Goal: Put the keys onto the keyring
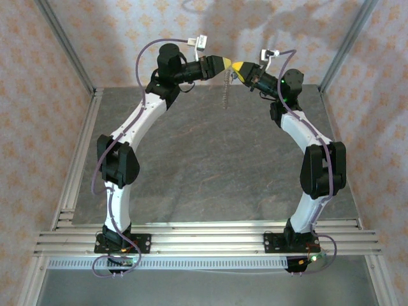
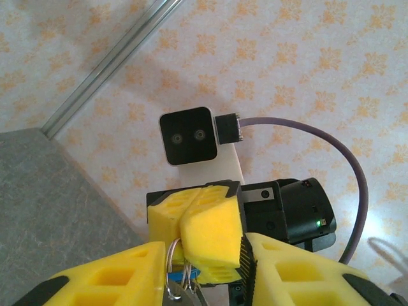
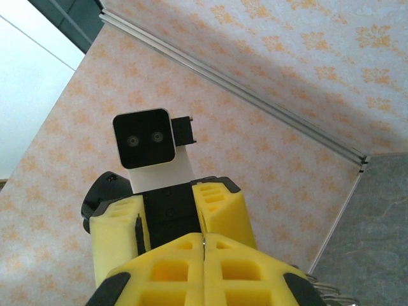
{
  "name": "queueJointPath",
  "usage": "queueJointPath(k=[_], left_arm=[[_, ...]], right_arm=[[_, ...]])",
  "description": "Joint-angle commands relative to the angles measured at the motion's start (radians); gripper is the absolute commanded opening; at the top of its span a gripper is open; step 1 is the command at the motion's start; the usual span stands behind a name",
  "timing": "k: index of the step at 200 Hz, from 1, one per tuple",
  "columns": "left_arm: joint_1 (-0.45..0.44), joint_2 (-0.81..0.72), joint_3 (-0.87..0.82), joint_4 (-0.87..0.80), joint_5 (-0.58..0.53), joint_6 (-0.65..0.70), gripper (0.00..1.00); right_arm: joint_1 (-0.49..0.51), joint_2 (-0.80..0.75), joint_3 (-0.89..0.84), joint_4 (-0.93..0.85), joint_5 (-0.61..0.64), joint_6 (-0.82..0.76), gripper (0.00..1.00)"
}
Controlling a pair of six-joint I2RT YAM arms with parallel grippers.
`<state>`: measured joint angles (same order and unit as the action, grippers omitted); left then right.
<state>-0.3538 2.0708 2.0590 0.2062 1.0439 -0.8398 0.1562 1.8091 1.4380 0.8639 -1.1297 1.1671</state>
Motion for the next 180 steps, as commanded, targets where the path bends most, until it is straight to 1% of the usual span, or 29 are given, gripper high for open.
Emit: queueJointPath(k=[1, 10, 48, 116, 180], left_arm=[[-0.011, 0.002, 0.031, 0.021, 0.045, 0.011, 0.33], [-0.011, 0.0, 0.026, 0.019, 0.047, 0.013, 0.31], [-0.013, -0.007, 0.015, 0.01, 0.06, 0.027, 0.29], [-0.023, -0.012, 0.013, -0.074, 0.085, 0.094, 0.26], [-0.028, -0.003, 0.039, -0.076, 0.071, 0.087, 0.21]], right_arm=[[0.006, -0.033, 0.008, 0.063, 0.003, -0.005, 0.0], [0.005, -0.036, 0.006, 0.062, 0.005, -0.006, 0.0], [0.005, -0.034, 0.005, 0.061, 0.008, -0.009, 0.0], [0.005, -0.035, 0.01, 0.057, 0.005, -0.008, 0.0], [0.006, -0.042, 0.003, 0.051, -0.001, -0.013, 0.0]])
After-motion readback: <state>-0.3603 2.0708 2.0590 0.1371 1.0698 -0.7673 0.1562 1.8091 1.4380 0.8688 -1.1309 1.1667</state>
